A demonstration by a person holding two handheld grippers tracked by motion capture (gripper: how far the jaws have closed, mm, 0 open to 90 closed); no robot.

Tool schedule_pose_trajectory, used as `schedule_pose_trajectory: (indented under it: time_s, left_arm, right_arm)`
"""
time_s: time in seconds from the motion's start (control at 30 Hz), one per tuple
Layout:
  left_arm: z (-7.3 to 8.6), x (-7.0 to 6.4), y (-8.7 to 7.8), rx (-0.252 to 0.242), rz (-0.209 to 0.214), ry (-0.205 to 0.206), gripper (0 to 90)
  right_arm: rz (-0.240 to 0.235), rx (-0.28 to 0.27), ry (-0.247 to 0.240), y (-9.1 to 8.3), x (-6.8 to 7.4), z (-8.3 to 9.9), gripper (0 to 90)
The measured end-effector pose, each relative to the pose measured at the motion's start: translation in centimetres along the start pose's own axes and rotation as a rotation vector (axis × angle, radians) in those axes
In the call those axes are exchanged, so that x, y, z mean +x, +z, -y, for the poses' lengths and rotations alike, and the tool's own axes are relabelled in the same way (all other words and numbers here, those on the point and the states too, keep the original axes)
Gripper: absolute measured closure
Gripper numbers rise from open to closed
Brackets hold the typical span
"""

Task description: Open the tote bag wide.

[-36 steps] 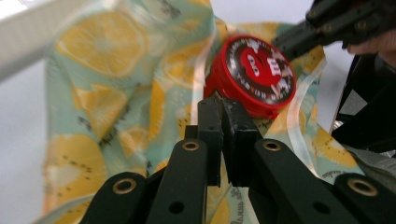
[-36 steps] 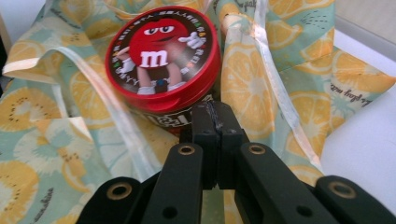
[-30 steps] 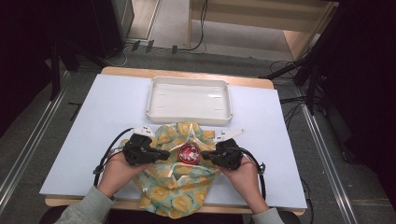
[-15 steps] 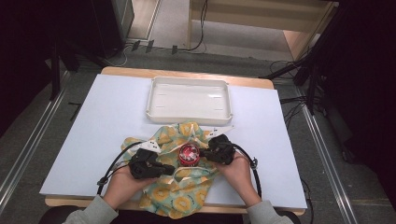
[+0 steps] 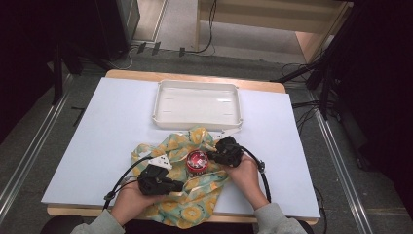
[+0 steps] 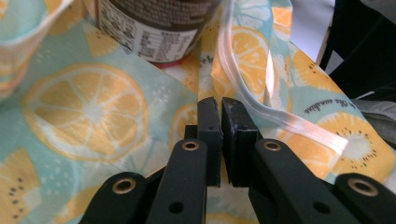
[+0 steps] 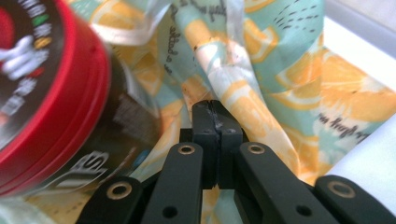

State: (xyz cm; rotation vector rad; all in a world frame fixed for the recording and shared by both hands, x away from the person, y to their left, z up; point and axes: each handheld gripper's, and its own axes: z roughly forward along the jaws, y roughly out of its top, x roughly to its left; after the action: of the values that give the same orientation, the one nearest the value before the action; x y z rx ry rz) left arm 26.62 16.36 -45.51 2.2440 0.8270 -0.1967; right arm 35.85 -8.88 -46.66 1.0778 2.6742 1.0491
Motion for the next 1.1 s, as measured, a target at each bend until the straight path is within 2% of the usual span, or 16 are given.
schedule_pose_trajectory:
  time_s: [0.3, 0.57, 0.67, 0.77, 0.9, 0.93, 1.0, 1.1]
  left_arm:
    - [0.6, -0.6, 0.2, 0.018, 0.0, 0.019, 86.9]
    - [1.2, -1.6, 0.8, 0.051, 0.037, 0.041, 87.0]
    - [1.5, -2.0, 1.1, 0.068, 0.052, 0.046, 87.0]
    - [1.7, -2.4, 1.3, 0.074, 0.062, 0.058, 87.1]
    - [1.9, -2.6, 1.3, 0.074, 0.07, 0.058, 87.2]
    - [1.9, -2.6, 1.3, 0.077, 0.072, 0.072, 87.1]
    - [2.0, -2.7, 1.2, 0.076, 0.067, 0.064, 86.7]
    - [1.9, -2.6, 0.8, 0.057, 0.066, 0.058, 84.9]
  right_arm:
    - [0.038, 0.002, 0.001, 0.4, -1.0, -1.0, 90.0]
    - [0.056, -0.022, 0.011, 1.0, -2.0, -1.7, 90.0]
    - [0.085, -0.019, 0.008, 1.1, -2.3, -2.1, 90.0]
    - [0.068, -0.035, 0.017, 1.4, -2.9, -2.3, 90.0]
    - [0.08, -0.044, 0.029, 1.5, -3.2, -2.5, 90.0]
    - [0.09, -0.045, 0.033, 1.5, -3.2, -2.5, 90.0]
    - [0.109, -0.056, 0.038, 1.6, -3.5, -2.5, 90.0]
    - [0.105, -0.05, 0.042, 1.5, -3.2, -2.6, 90.0]
